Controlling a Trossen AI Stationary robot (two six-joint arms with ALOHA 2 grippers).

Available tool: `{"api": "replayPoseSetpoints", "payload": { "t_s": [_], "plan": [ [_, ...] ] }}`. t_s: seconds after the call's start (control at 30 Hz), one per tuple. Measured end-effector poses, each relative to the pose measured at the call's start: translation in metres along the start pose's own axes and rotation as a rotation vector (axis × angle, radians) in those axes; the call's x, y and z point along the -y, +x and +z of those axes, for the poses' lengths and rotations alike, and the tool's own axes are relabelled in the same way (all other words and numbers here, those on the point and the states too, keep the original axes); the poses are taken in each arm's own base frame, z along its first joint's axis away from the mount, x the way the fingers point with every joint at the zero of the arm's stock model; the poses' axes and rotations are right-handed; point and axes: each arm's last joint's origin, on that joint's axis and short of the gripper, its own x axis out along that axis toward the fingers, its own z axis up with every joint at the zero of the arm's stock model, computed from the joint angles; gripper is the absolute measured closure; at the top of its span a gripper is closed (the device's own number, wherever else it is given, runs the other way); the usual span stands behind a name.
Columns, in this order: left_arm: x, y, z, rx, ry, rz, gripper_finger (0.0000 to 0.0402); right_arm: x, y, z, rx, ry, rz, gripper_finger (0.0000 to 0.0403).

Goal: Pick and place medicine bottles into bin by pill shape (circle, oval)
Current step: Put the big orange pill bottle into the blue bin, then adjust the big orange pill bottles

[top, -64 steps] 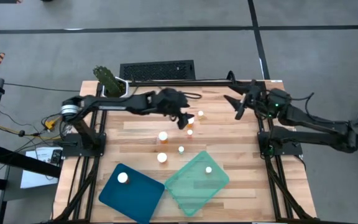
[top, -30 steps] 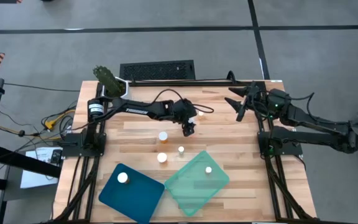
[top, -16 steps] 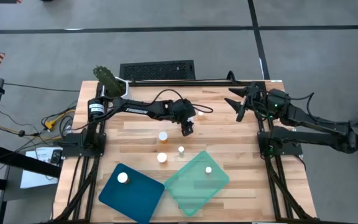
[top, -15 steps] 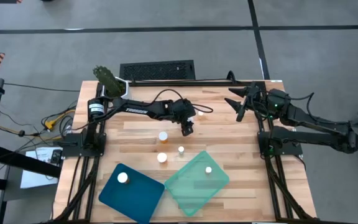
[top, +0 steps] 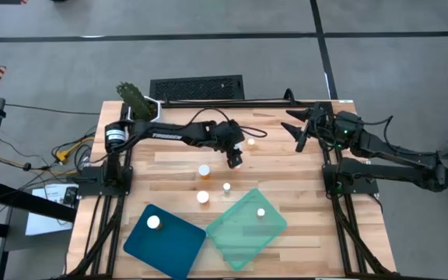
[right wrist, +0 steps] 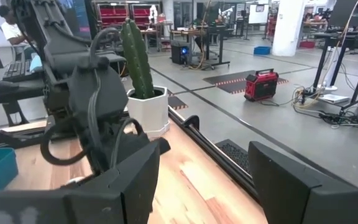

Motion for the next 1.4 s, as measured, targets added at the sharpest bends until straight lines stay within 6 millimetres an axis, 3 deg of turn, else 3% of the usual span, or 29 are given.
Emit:
{"api": "replayPoseSetpoints", "payload": {
  "t_s": [0.1, 0.33, 0.53, 0.7, 0.97, 1.1, 1.23, 1.4],
  "plan": [
    [0.003, -0.017, 0.012, 0.034, -0.01, 0.001, 0.0205, 0.0, 0.0, 0.0, -0.002, 0.0, 0.0, 0.0147],
    [0.014, -0.084, 0.036, 0.153, -0.011, 0.023, 0.0184, 0.0, -0.001, 0.0, 0.004, 0.0, -0.002, 0.0147],
    [0.043, -0.159, 0.026, 0.152, -0.027, -0.072, 0.0203, 0.001, -0.001, 0.0, 0.004, 0.0, -0.002, 0.0147],
    [0.086, -0.204, 0.002, 0.125, -0.043, -0.122, 0.0179, 0.001, -0.001, 0.0, 0.004, 0.0, -0.002, 0.0147],
    [0.171, -0.228, -0.055, 0.048, -0.154, -0.162, 0.018, 0.001, -0.001, 0.0, 0.003, 0.0, -0.001, 0.0147],
    [0.199, -0.233, -0.094, 0.046, -0.237, -0.126, 0.0193, 0.001, -0.001, 0.0, 0.002, 0.0, -0.001, 0.0147],
    [0.203, -0.233, -0.119, 0.092, -0.263, -0.008, 0.0201, 0.001, -0.001, 0.0, 0.002, 0.0, 0.0, 0.0147],
    [0.187, -0.227, -0.115, 0.084, -0.254, 0.114, 0.0202, 0.001, -0.001, 0.0, 0.002, 0.0, 0.0, 0.0147]
  ]
}}
